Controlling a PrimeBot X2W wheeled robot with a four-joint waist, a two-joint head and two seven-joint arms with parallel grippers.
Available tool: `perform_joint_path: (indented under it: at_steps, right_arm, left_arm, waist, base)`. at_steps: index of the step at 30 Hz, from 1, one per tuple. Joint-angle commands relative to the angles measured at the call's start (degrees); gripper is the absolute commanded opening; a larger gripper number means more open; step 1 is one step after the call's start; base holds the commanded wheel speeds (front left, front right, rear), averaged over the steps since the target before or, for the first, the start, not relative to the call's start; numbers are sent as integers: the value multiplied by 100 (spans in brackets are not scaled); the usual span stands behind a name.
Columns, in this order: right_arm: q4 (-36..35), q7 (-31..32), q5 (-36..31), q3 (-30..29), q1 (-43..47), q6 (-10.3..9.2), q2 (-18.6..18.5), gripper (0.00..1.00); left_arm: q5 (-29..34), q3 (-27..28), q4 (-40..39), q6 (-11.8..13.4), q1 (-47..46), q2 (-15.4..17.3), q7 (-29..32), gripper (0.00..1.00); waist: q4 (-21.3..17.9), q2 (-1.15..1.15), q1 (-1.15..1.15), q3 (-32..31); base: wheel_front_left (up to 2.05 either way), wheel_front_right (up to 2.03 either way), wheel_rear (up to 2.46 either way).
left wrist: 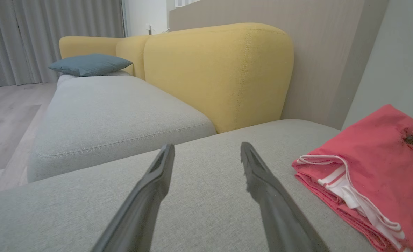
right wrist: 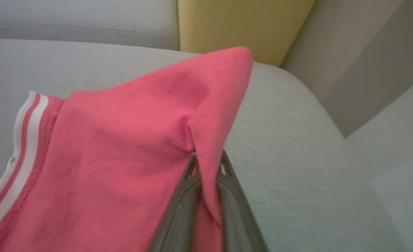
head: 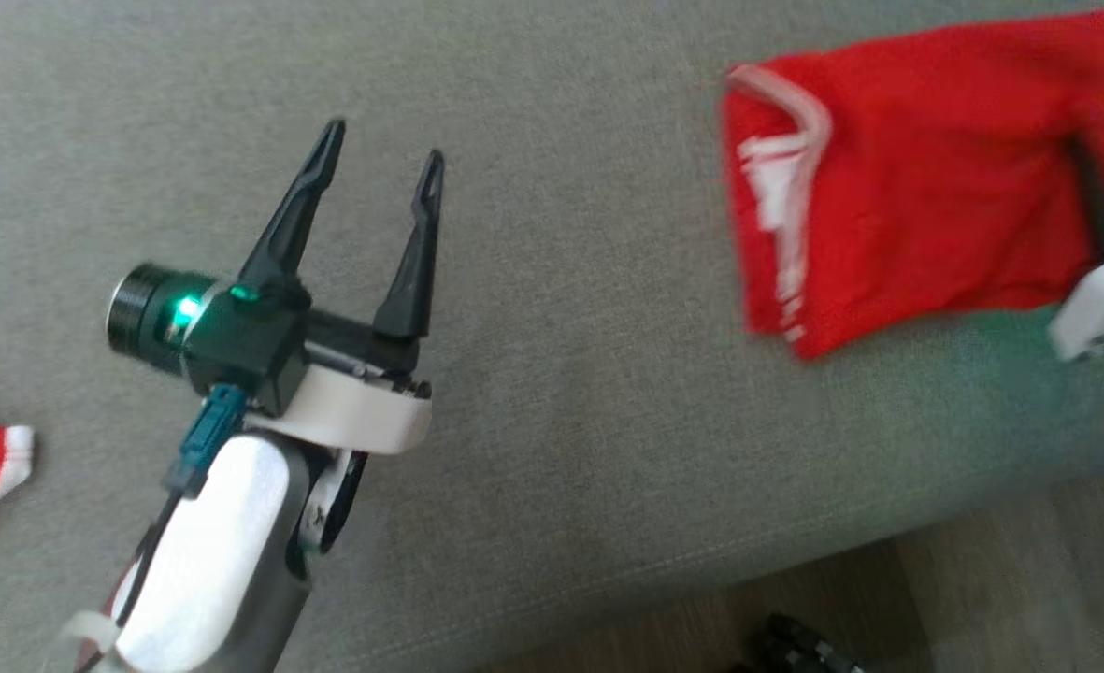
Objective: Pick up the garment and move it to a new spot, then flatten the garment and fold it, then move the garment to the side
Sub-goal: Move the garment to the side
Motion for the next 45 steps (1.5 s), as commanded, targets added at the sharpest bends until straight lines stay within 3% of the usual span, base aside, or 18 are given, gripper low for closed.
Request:
perform_joint_path:
  at_steps: [1, 9, 17, 19, 20, 24, 25, 27, 29, 36, 39, 45]
  right_arm:
    - [-106, -64, -62, -90, -130, 37, -325, 0]
    - [-77, 34, -210, -586, -515, 37, -955, 0]
    - [-55, 247, -372, -960, -599, 37, -914, 0]
    - [71, 214, -490, -1058, -668, 37, -762, 25]
    - [167, 192, -572, -1114, -703, 37, -697, 32]
    - [642, -44, -944, -1452, -880, 37, -498, 46]
    - [765, -113, -1016, -1530, -914, 37, -449, 65]
    - [969, -302, -1172, -1664, -981, 37, -387, 78]
    - [1117, -505, -1328, -1820, -1035, 37, -288, 100]
    - [1062, -1221, -1700, -2233, -952, 37, 147, 100]
    - [580, -1666, -1799, -2353, -625, 37, 512, 100]
    - [-386, -1858, -1690, -1951, 113, 37, 1091, 100]
  left_arm:
    - [71, 127, -252, -43, -274, 92, 35, 100]
    - [187, -32, -320, -146, -671, 48, 21, 100]
    - [258, -133, -340, -240, -1019, 21, -29, 100]
    - [256, -149, -319, -254, -1086, 2, -49, 100]
    - [250, -156, -302, -261, -1114, -10, -60, 100]
    - [225, -189, -239, -293, -1227, -60, -108, 100]
    - [220, -195, -221, -294, -1247, -73, -120, 100]
    - [210, -194, -185, -290, -1277, -90, -147, 100]
    - [193, -177, -147, -280, -1288, -94, -177, 100]
    - [97, -81, -4, -201, -1143, -97, -263, 100]
    - [-18, 39, 87, -83, -860, -101, -302, 100]
    - [-222, 247, 147, 99, -313, -101, -328, 100]
  waist:
    - [-97, 0, -1, 170]
    - [-108, 0, -1, 515]
    - [3, 0, -1, 930]
    - [43, 0, -1, 1030]
    - [69, 0, -1, 1076]
    - [214, 0, -1, 1261]
    - [256, 0, -1, 1298]
    - [327, 0, -1, 1358]
    - [378, 0, -1, 1379]
    - [482, 0, -1, 1148]
    - [553, 0, -1, 745]
    - [706, 0, -1, 100]
  base:
    - [0, 0, 0]
    - [0, 0, 0]
    - [0, 0, 0]
    - [0, 0, 0]
    - [0, 0, 0]
    - [0, 0, 0]
    - [0, 0, 0]
    - [0, 0, 0]
    - [0, 0, 0]
    - [0, 0, 0]
    - [0, 0, 0]
    - [0, 0, 0]
